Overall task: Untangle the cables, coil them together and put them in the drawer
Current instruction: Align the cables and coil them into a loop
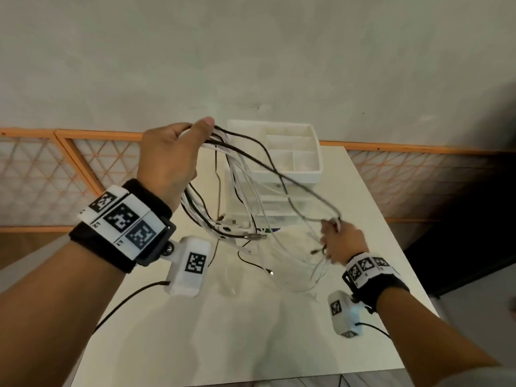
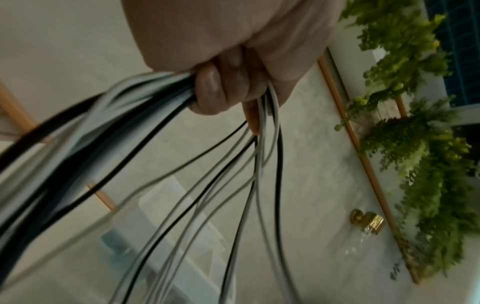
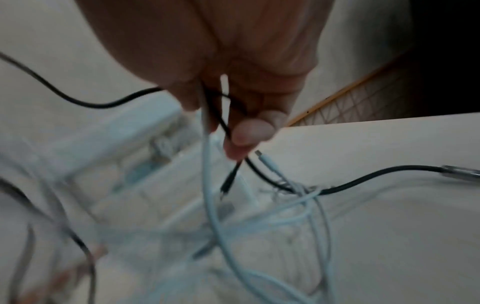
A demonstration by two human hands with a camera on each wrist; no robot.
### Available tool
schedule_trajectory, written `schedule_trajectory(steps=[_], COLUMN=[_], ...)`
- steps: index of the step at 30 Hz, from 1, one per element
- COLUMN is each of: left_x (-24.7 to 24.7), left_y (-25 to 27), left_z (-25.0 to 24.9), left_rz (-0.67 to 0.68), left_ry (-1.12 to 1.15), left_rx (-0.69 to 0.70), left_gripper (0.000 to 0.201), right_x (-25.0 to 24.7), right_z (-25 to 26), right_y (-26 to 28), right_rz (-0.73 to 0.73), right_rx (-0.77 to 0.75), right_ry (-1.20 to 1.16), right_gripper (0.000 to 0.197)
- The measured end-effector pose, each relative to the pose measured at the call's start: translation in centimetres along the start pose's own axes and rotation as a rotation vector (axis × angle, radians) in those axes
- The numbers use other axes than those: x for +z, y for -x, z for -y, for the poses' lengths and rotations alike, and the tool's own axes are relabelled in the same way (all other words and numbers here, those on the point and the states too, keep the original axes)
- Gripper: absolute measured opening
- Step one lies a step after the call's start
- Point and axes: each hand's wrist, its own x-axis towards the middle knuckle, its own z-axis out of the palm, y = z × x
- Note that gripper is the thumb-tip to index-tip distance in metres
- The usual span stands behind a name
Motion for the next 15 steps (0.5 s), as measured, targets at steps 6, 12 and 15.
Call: schedule_trajectory(steps=[6,12,15], left_x=[0.8,1.1,0.9], left_y=[0.8,0.3,0.2], left_z=[0.8,-0.1,0.1], left_rz=[-0.011,-0.066,-0.085], left_ry=[-0.074,0.074,0.083], left_rx=[0.012,0.013,0.038], left_gripper=[0.041,0.051,0.056], right_x=[-3.4,0.4,0.9], right_z=[0.9,-7.1,-7.7], right_y=[0.3,0.7,0.9], right_rz=[-0.582,0.046,0.065], right_rx=[-0.346,-0.1,0.047], right_ry=[-0.334,0.7,0.699], right_gripper=[0.03,0.046,0.028])
